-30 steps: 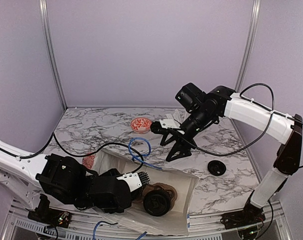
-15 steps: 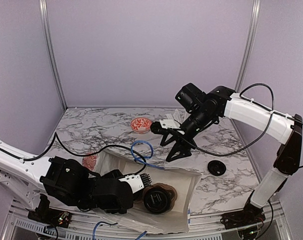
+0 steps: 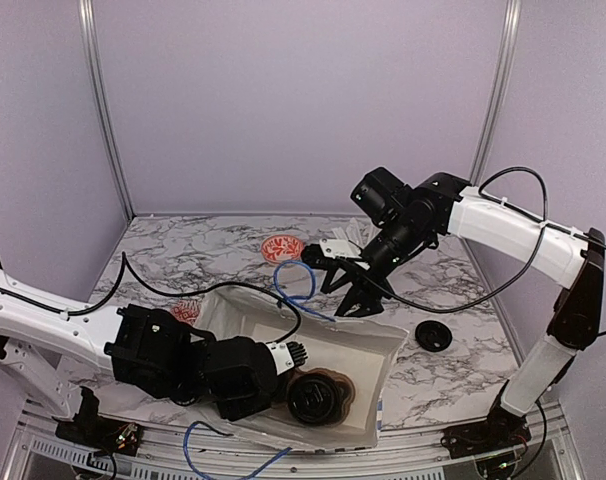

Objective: Pack the takeout coffee

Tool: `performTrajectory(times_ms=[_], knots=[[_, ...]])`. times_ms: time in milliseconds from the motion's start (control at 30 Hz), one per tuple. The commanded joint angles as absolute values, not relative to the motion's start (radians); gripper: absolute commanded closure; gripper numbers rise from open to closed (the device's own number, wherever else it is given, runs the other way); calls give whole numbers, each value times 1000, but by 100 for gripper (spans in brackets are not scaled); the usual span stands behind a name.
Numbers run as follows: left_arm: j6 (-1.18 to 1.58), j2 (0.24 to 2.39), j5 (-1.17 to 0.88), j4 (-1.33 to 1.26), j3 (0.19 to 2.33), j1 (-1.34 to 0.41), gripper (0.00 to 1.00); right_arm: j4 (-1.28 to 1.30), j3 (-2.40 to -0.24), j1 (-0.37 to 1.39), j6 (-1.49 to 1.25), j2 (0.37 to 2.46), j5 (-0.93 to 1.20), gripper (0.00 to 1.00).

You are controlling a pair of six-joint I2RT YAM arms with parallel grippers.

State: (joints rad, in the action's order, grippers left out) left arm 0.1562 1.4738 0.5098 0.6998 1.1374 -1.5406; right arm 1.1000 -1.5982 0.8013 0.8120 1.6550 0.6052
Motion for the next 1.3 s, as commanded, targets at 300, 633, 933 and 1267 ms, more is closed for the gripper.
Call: performTrajectory(times_ms=[300,633,933,1267], knots=[[203,1667,172,890,1323,-1412,51,1103,-1568,747,820,1601,653,26],[175,1880,-9,1076,1535,-1334,51,1100,-1549,686,828,1535,660,25],[157,1997,-72,1127,1570,-1322,53,1059,-1554,650,807,1512,622,26],[184,1934,-33,1134,1608,-1308,37,1045,-1569,648,788,1492,606,26]])
